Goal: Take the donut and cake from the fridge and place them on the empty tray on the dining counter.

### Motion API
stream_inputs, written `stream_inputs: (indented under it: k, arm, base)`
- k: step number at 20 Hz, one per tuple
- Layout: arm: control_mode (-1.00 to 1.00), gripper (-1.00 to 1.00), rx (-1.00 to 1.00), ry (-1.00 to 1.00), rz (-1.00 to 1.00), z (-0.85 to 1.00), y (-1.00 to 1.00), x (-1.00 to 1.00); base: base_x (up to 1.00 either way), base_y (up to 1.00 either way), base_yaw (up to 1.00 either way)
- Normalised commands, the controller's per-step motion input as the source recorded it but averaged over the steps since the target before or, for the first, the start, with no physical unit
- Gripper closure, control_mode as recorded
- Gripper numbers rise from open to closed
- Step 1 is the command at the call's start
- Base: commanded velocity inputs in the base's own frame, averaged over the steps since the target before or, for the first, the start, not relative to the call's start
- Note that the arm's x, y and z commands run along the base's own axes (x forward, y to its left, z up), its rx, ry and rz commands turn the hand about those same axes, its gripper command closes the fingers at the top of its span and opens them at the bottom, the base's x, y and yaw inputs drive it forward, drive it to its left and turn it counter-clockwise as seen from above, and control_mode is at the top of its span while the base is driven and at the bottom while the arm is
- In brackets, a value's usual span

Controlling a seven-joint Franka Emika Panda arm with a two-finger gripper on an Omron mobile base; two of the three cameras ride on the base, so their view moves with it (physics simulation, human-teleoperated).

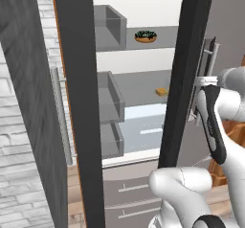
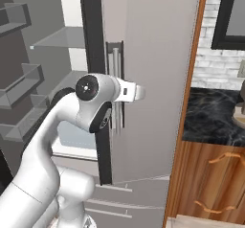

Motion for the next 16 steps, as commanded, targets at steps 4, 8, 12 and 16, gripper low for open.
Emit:
stream_inputs:
  k: [4, 8, 12, 16]
  arm:
    - [-1.00, 1.00, -0.05, -0.11, -0.11, 0.00, -0.65, -0.74]
    - [-1.00, 1.00, -0.06, -0.06, -0.12, 0.00, -0.49, -0.42]
    - [-1.00, -1.00, -0.06, 0.00, -0.12, 0.07, -0.02, -0.43]
    - [-1.00, -1.00, 0.00, 0.00, -0.02, 0.44, 0.44, -0.94]
  base:
    - [0.00, 0.00, 0.00]
    - [0.00, 0.00, 0.00]
    - [0.00, 0.00, 0.00]
    - [0.00, 0.00, 0.00]
